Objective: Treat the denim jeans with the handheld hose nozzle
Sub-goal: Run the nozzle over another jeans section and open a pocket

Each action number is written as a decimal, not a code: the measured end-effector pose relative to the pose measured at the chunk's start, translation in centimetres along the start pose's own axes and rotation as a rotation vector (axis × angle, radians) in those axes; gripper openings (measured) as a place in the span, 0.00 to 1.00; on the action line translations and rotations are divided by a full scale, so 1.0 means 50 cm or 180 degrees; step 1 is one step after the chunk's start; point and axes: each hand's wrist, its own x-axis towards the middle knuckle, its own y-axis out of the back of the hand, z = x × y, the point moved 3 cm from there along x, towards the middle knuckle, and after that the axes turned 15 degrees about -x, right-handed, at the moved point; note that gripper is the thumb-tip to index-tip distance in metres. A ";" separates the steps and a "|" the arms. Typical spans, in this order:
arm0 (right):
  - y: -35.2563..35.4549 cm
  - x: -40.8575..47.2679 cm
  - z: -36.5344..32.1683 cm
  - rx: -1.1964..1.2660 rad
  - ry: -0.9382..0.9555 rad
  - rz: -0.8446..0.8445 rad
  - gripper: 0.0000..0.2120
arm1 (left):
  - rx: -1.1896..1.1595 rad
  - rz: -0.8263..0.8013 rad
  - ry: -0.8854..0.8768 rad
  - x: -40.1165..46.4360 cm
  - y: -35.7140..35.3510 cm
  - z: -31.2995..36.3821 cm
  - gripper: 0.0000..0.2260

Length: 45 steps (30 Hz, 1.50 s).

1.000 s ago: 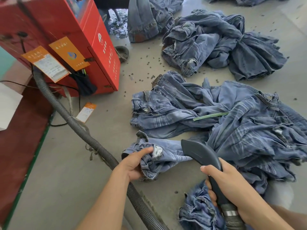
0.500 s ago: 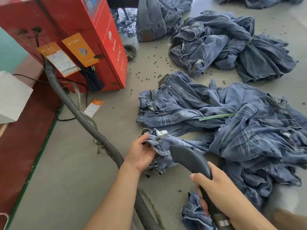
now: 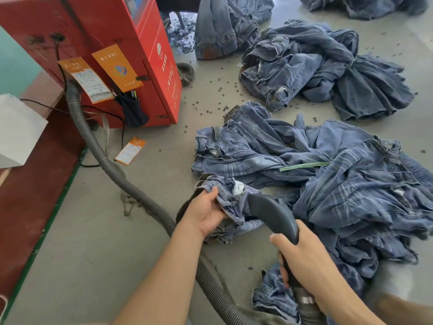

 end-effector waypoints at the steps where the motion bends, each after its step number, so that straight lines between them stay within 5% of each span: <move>1: -0.005 -0.012 -0.003 -0.0139 0.0035 -0.0065 0.10 | 0.0011 -0.0047 0.0051 0.000 -0.004 -0.009 0.17; 6: -0.028 -0.014 -0.023 -0.0757 0.0135 -0.0182 0.10 | 0.0024 -0.0281 0.0440 0.007 -0.014 -0.034 0.23; 12: 0.029 0.006 -0.016 -0.0424 -0.0024 0.0264 0.06 | 0.0290 -0.0406 0.0515 0.013 -0.006 -0.036 0.25; 19: 0.006 0.014 -0.025 -0.1269 0.0138 0.0260 0.08 | 0.0696 -0.0436 0.0492 0.001 -0.026 -0.040 0.09; 24: 0.052 0.033 -0.014 -0.0841 -0.0104 0.0767 0.09 | 0.0711 -0.0537 0.0266 -0.006 -0.015 -0.033 0.15; 31: -0.009 0.027 -0.043 -0.1035 0.0125 0.0176 0.08 | 0.0650 -0.0314 0.0161 -0.012 -0.016 -0.036 0.09; 35: 0.037 0.050 -0.040 -0.0714 -0.0035 0.0521 0.09 | 0.0568 -0.0378 0.0208 -0.023 -0.012 -0.024 0.17; 40: -0.001 0.002 -0.030 -0.0780 0.0088 0.0039 0.11 | 0.0552 -0.0305 0.0230 -0.016 -0.021 -0.032 0.16; 45: 0.016 0.062 -0.033 -0.0809 0.0096 0.0568 0.07 | 0.0310 -0.0272 0.0175 -0.009 -0.007 -0.018 0.21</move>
